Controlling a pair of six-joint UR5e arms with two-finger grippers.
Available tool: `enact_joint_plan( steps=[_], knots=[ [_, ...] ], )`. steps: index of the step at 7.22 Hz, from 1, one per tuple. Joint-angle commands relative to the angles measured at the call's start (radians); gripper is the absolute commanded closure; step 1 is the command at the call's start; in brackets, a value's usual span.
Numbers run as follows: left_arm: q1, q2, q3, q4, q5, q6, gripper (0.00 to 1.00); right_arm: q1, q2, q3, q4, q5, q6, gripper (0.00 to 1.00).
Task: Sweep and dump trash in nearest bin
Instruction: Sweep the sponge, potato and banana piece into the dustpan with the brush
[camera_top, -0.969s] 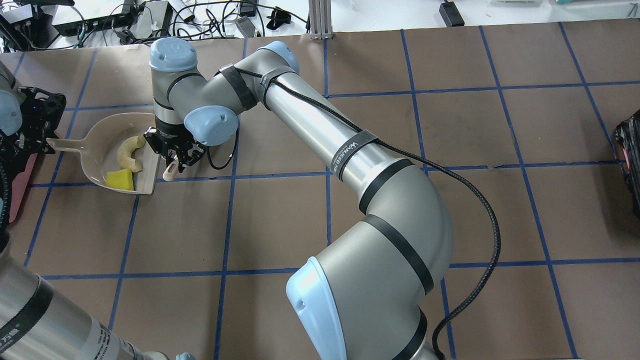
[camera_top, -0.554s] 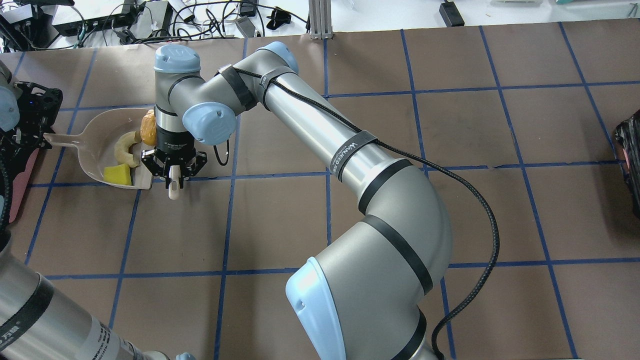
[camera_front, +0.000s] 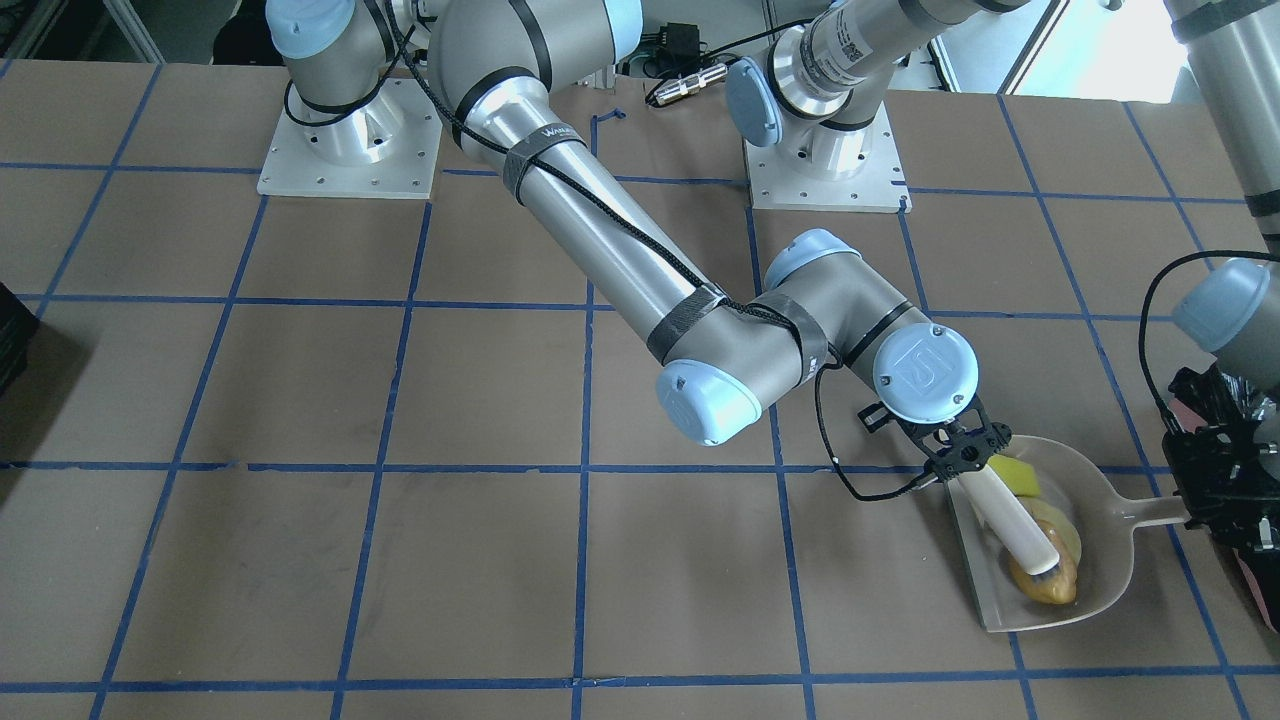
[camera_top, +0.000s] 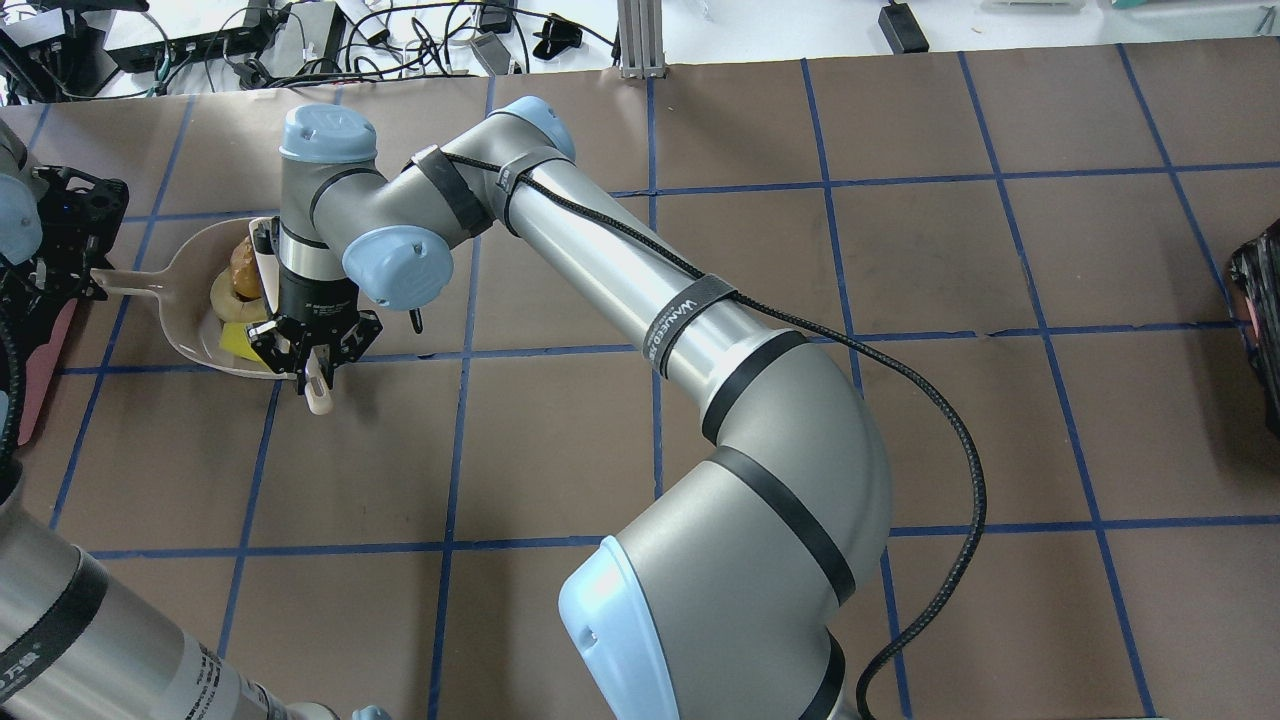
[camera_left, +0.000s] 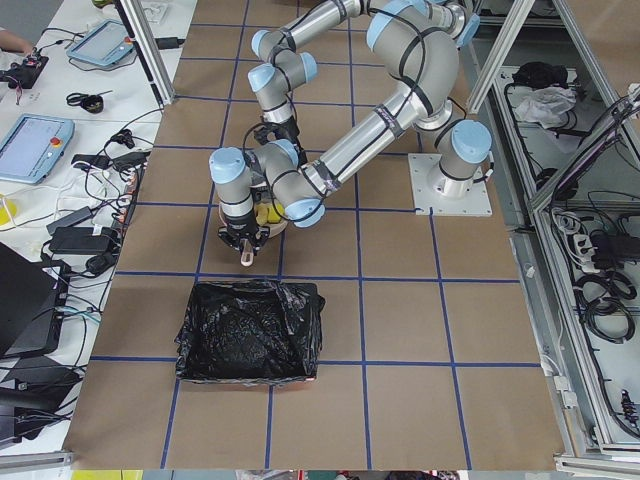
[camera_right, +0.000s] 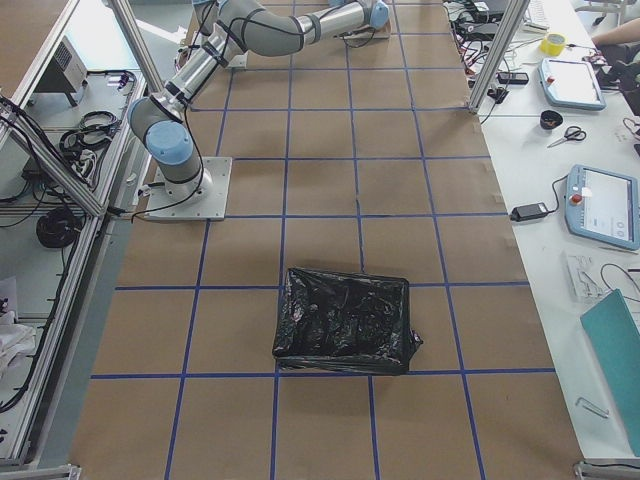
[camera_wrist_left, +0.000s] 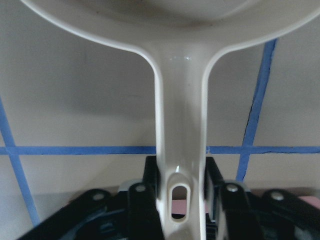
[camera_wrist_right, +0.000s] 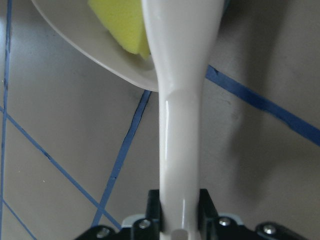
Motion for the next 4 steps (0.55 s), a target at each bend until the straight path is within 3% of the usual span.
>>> enact_joint_plan(
  steps=[1, 2, 4],
  knots=[
    [0.001, 0.0, -0.002, 0.001, -0.016, 0.001, 1.0, -0.014, -0.059, 0.034, 0.052, -0.014, 0.161, 1.0],
    [0.001, 0.0, -0.002, 0.001, -0.024, 0.001, 1.0, -0.034, -0.112, 0.069, 0.13, -0.028, 0.229, 1.0],
    [0.001, 0.0, -0.002, 0.002, -0.025, 0.003, 1.0, -0.068, -0.234, 0.219, 0.158, -0.077, 0.314, 1.0]
  ],
)
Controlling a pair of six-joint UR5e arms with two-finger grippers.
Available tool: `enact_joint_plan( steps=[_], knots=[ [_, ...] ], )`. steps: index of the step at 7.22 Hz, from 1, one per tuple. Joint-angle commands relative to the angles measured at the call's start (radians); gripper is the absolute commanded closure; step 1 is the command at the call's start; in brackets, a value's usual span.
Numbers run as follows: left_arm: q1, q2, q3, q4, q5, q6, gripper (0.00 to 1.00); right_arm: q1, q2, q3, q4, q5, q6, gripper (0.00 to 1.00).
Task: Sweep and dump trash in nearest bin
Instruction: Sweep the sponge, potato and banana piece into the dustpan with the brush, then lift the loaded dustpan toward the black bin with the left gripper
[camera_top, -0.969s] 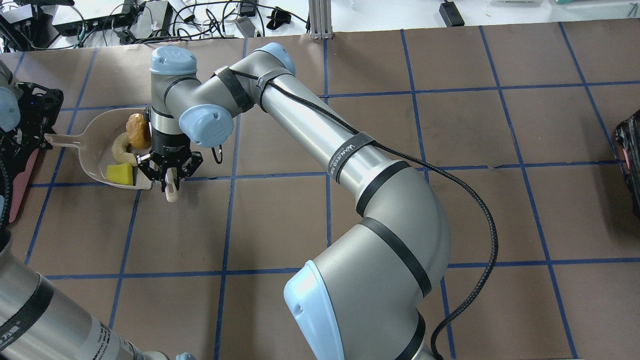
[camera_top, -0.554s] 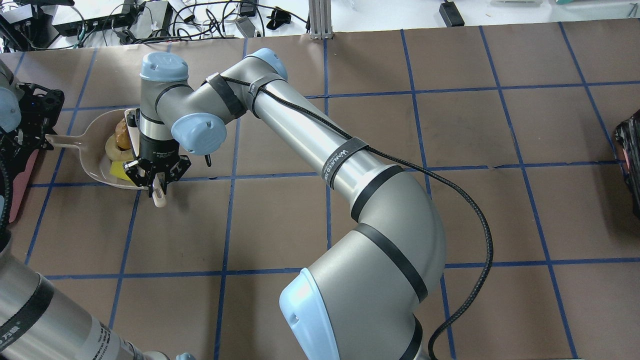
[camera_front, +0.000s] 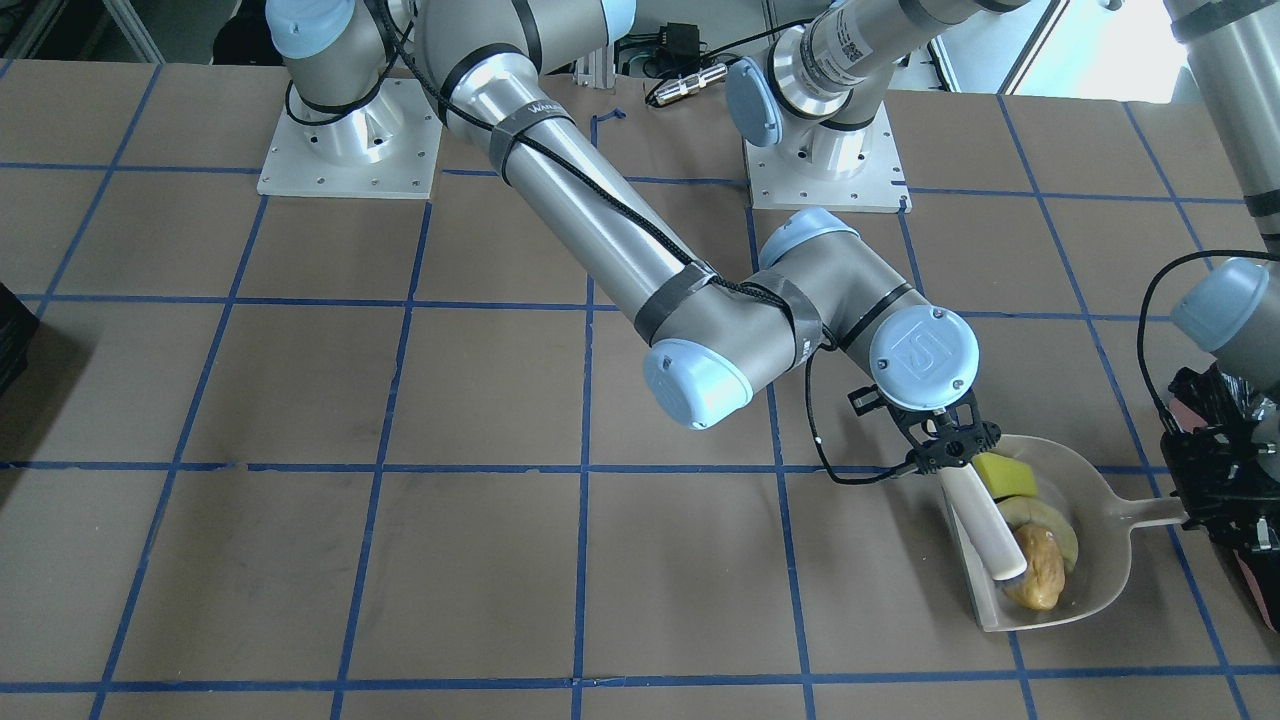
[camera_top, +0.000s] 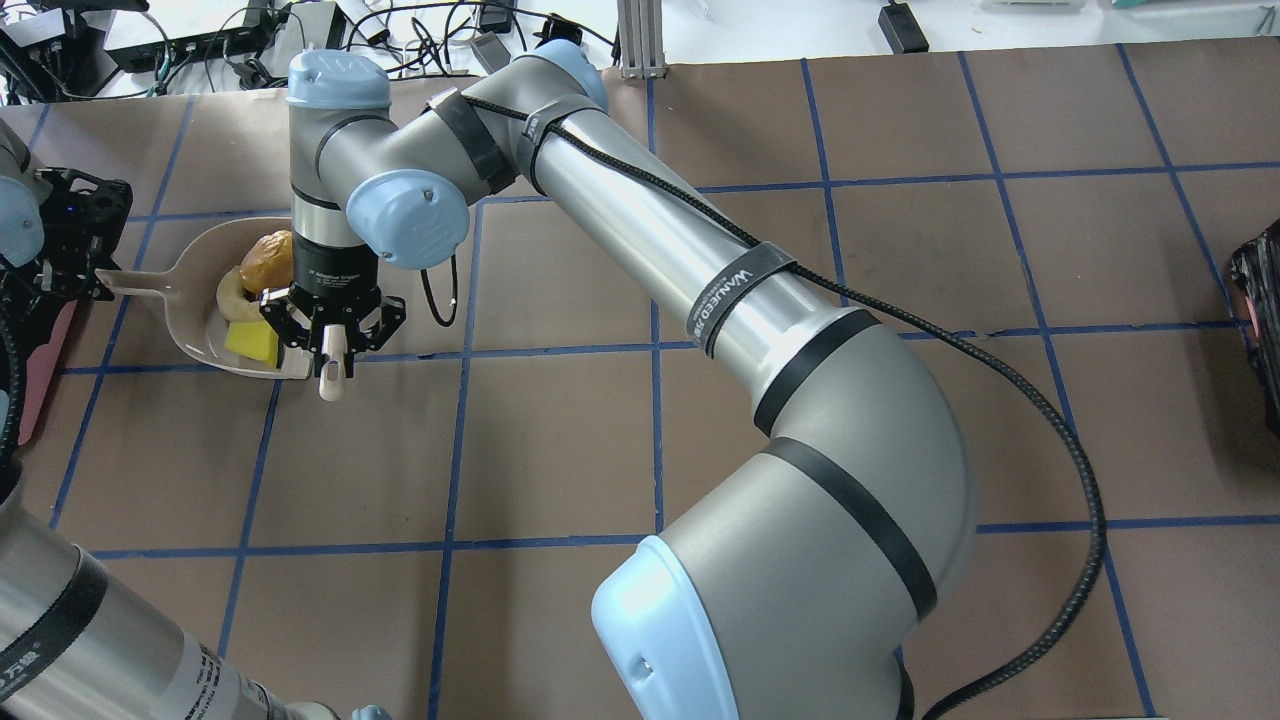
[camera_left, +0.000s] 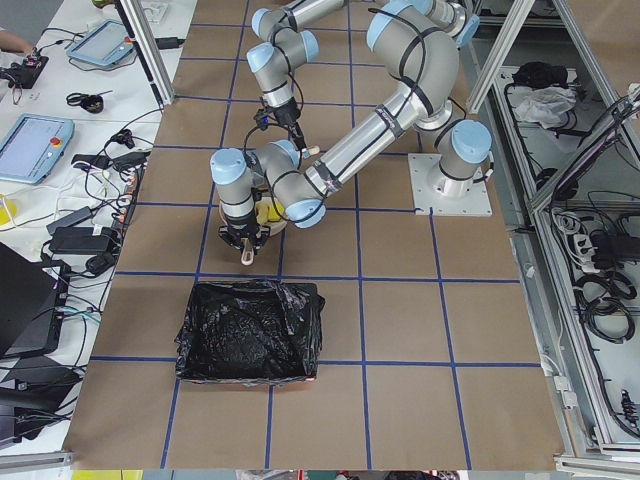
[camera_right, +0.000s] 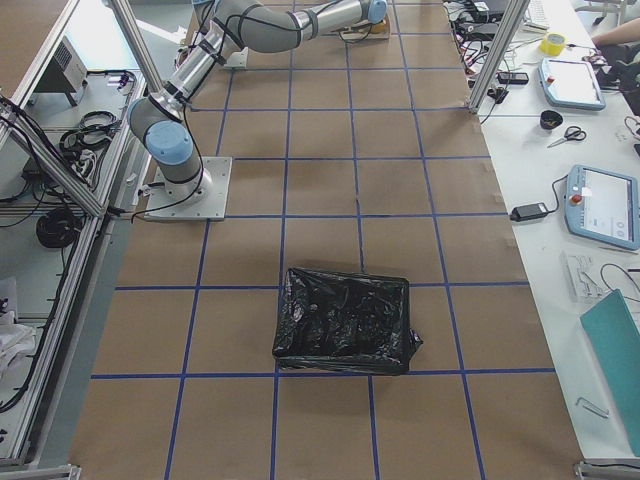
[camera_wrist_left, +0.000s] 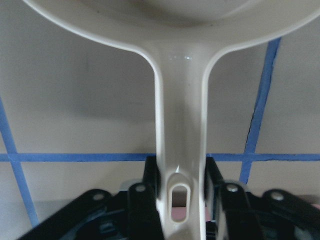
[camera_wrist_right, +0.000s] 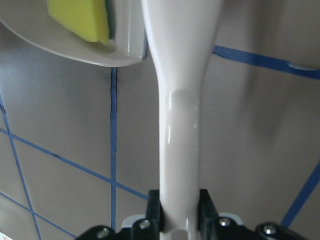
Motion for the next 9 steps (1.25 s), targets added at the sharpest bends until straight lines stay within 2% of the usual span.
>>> enact_joint_plan(
  steps=[1, 2, 5, 7, 9],
  knots=[
    [0.003, 0.005, 0.0, 0.0, -0.033, 0.004, 1.0, -0.033, -0.156, 0.206, 0.024, -0.047, 0.125, 1.0],
    [0.003, 0.011, 0.009, -0.007, -0.052, 0.007, 1.0, -0.035, -0.25, 0.355, 0.016, -0.116, 0.148, 1.0],
    [0.05, 0.044, 0.032, -0.062, -0.081, 0.027, 1.0, -0.038, -0.538, 0.774, -0.016, -0.25, 0.151, 1.0],
    [0.092, 0.051, 0.107, -0.165, -0.102, 0.073, 1.0, -0.041, -0.672, 0.947, -0.001, -0.325, 0.135, 1.0],
    [0.127, 0.043, 0.265, -0.368, -0.136, 0.084, 1.0, -0.04, -0.737, 1.098, -0.054, -0.339, 0.122, 1.0]
  ],
)
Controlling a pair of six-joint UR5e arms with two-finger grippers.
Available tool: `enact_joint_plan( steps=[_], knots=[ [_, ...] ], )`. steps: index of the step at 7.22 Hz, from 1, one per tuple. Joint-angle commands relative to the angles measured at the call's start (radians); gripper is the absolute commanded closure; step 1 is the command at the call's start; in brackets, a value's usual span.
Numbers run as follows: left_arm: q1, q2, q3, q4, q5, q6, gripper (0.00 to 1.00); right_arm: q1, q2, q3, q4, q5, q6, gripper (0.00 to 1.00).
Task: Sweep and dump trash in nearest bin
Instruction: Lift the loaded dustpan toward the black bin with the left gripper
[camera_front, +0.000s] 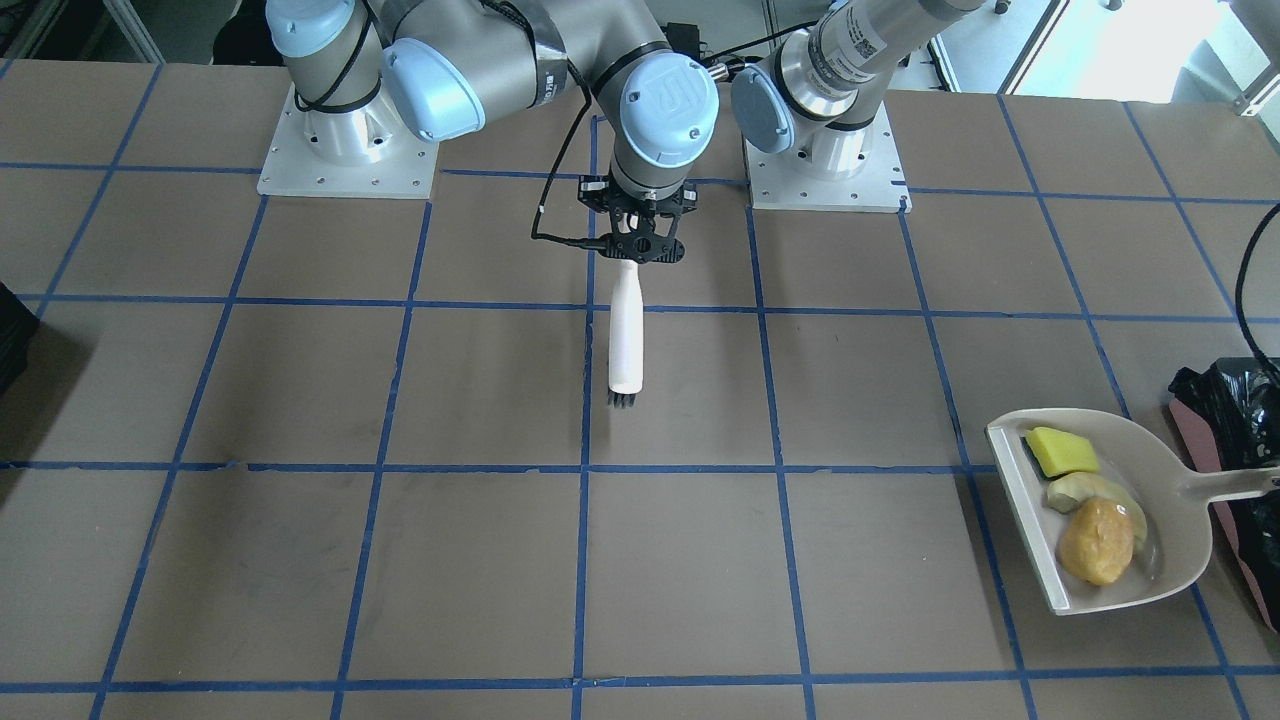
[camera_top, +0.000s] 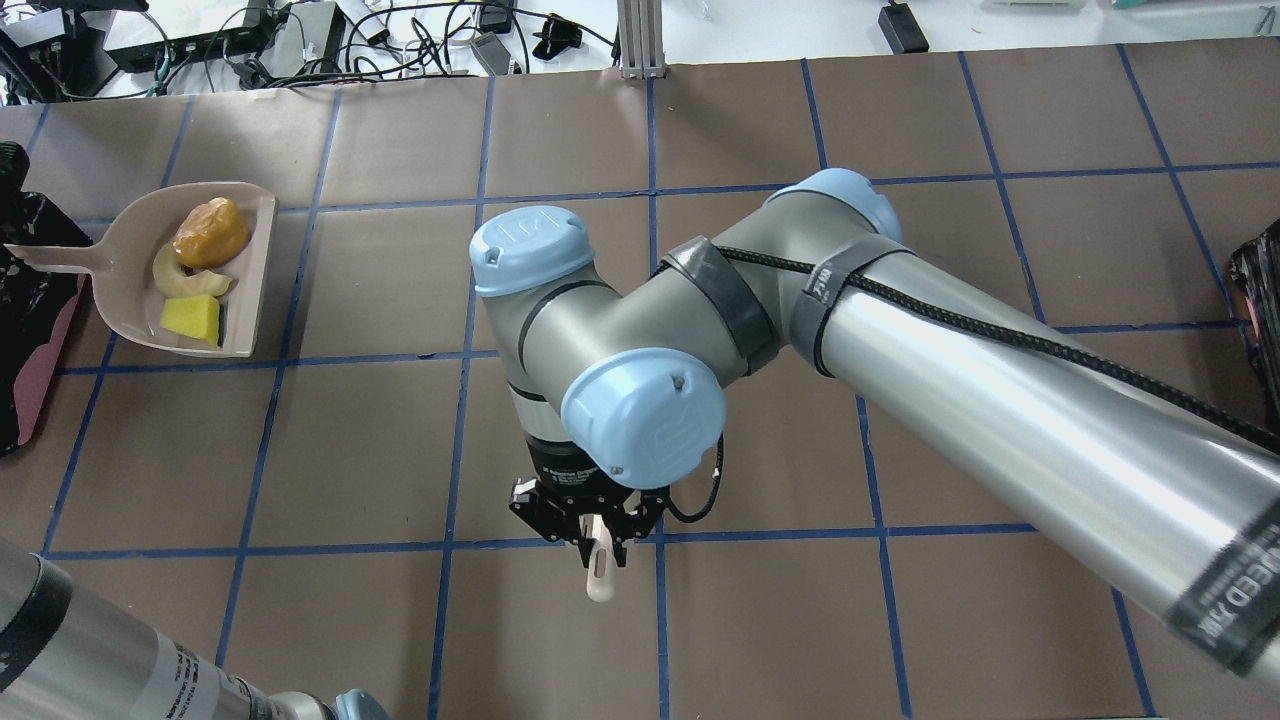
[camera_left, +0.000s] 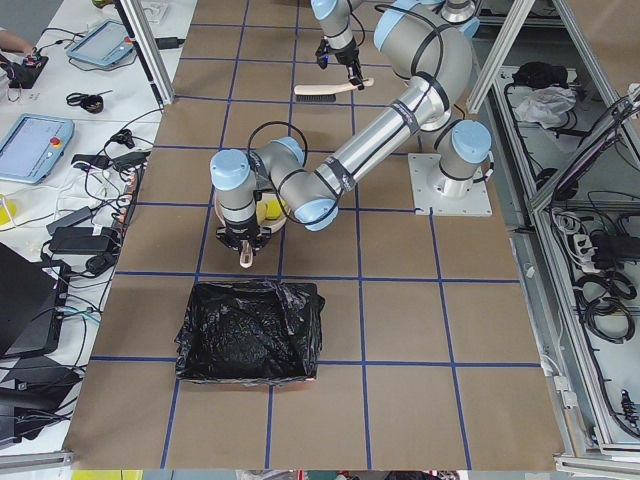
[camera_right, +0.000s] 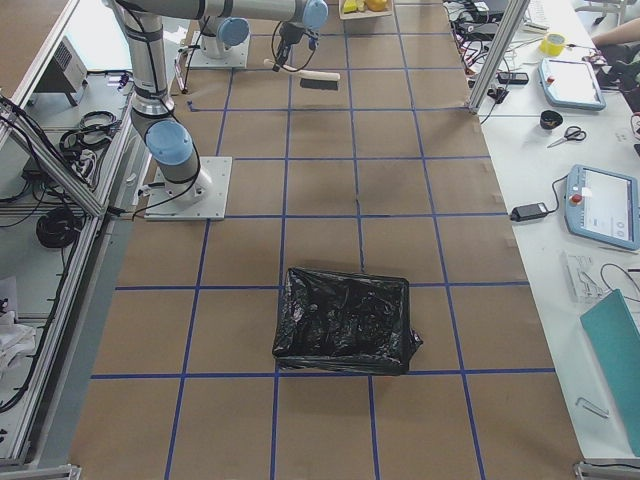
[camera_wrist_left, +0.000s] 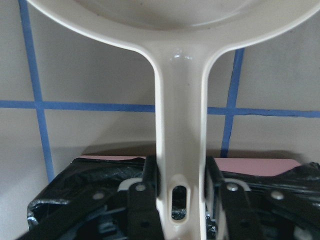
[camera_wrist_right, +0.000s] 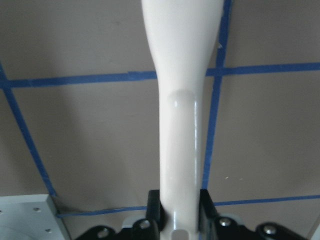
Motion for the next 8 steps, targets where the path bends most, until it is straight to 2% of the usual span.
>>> enact_joint_plan(
  steps=[1, 3, 4, 6, 8],
  knots=[
    [0.042, -0.029, 0.178, -0.183, -0.03, 0.035, 1.0, 0.0, -0.047, 0.149, -0.103, -0.015, -0.007, 1.0],
    [0.085, -0.058, 0.264, -0.202, -0.074, 0.084, 1.0, 0.0, -0.041, 0.188, -0.189, -0.013, -0.011, 1.0],
    [0.122, -0.086, 0.299, -0.202, -0.109, 0.113, 1.0, 0.0, -0.037, 0.189, -0.196, -0.027, -0.016, 1.0],
    [0.148, -0.132, 0.42, -0.276, -0.116, 0.113, 1.0, -0.009, -0.033, 0.19, -0.234, -0.052, -0.06, 1.0],
    [0.188, -0.196, 0.517, -0.288, -0.153, 0.098, 1.0, -0.035, -0.016, 0.19, -0.237, -0.032, -0.05, 1.0]
  ],
)
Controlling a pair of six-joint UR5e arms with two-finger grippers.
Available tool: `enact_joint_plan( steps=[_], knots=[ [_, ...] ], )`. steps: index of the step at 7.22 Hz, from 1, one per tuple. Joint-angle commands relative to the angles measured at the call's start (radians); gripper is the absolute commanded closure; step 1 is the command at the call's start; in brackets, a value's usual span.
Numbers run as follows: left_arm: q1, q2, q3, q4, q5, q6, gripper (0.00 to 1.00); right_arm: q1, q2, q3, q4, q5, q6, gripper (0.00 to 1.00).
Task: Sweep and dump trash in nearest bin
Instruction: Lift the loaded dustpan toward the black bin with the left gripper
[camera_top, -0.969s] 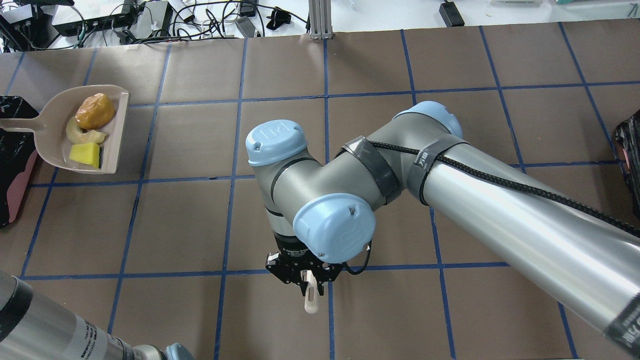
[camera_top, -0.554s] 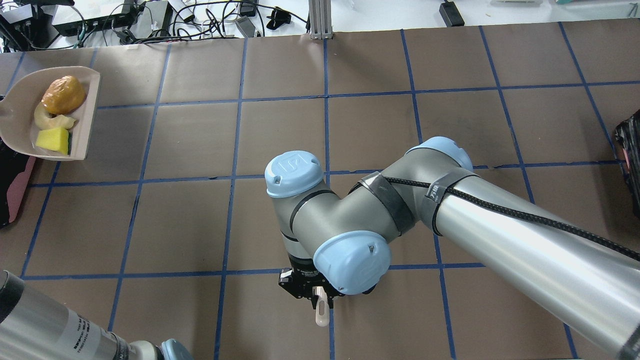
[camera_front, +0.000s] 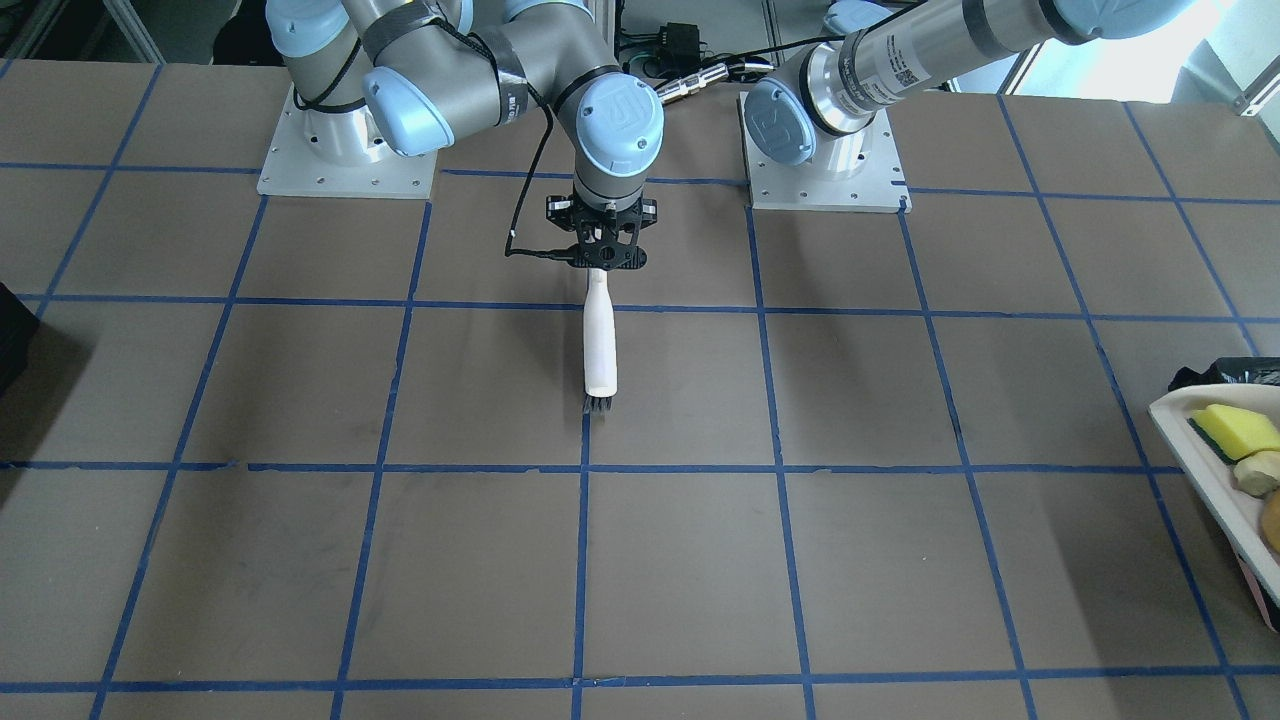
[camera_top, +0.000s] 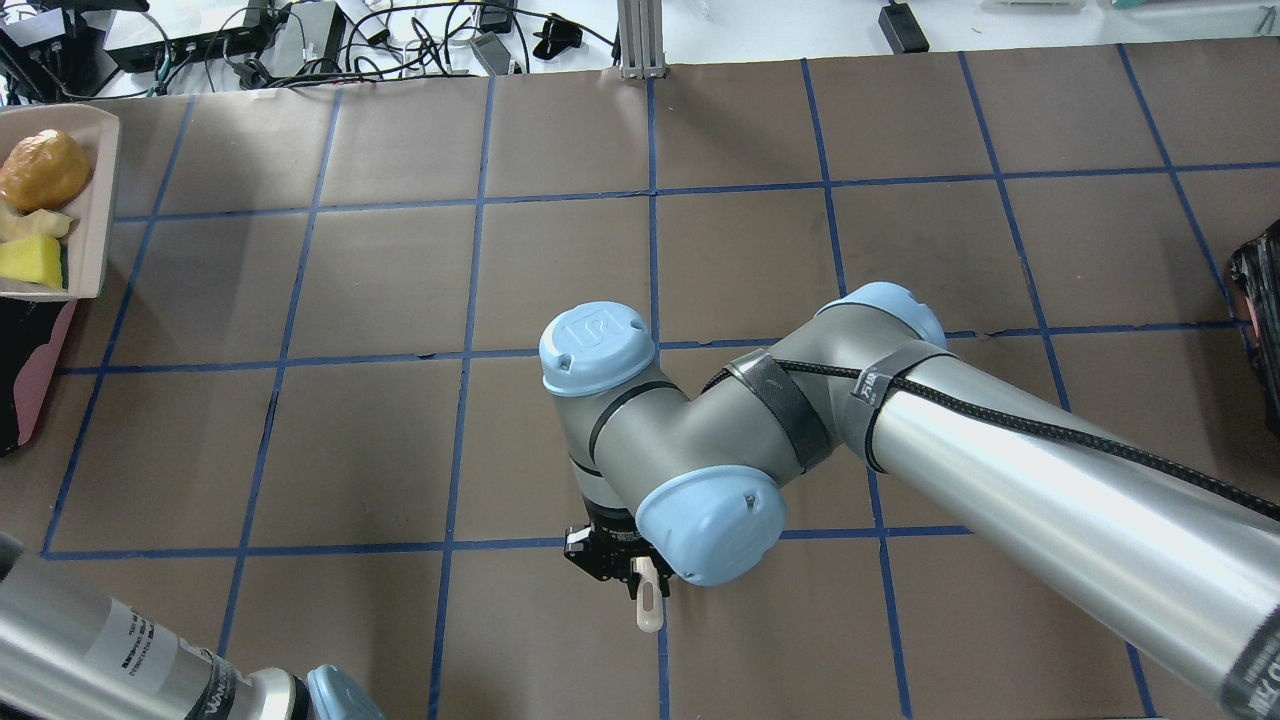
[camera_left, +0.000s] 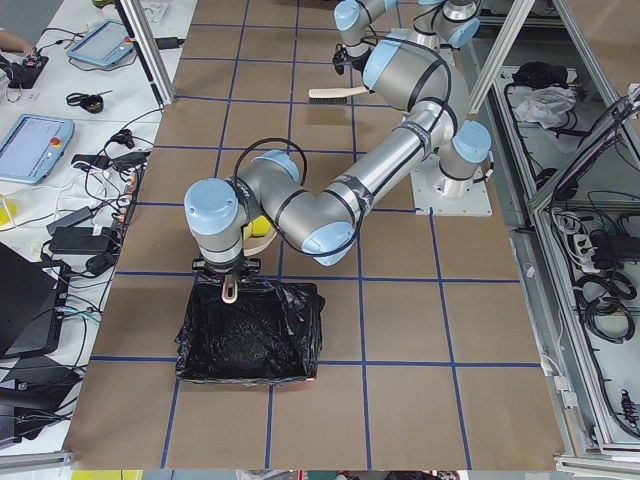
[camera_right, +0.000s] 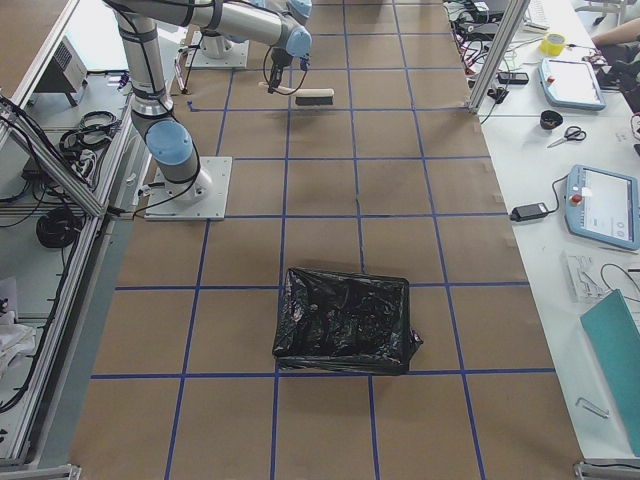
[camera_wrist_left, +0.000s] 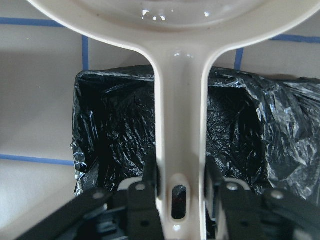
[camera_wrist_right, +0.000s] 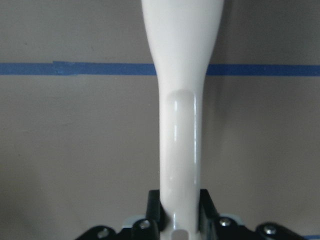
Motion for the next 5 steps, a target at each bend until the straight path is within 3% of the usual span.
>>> enact_joint_plan(
  steps=[1, 5],
  knots=[
    [0.052, -0.065, 0.109, -0.01, -0.022, -0.006, 1.0, -0.014, 0.007, 0.002, -0.005, 0.01, 0.036, 1.0],
    [0.119, -0.103, 0.174, -0.008, 0.015, -0.005, 1.0, -0.022, 0.007, 0.003, -0.003, 0.01, 0.062, 1.0]
  ],
)
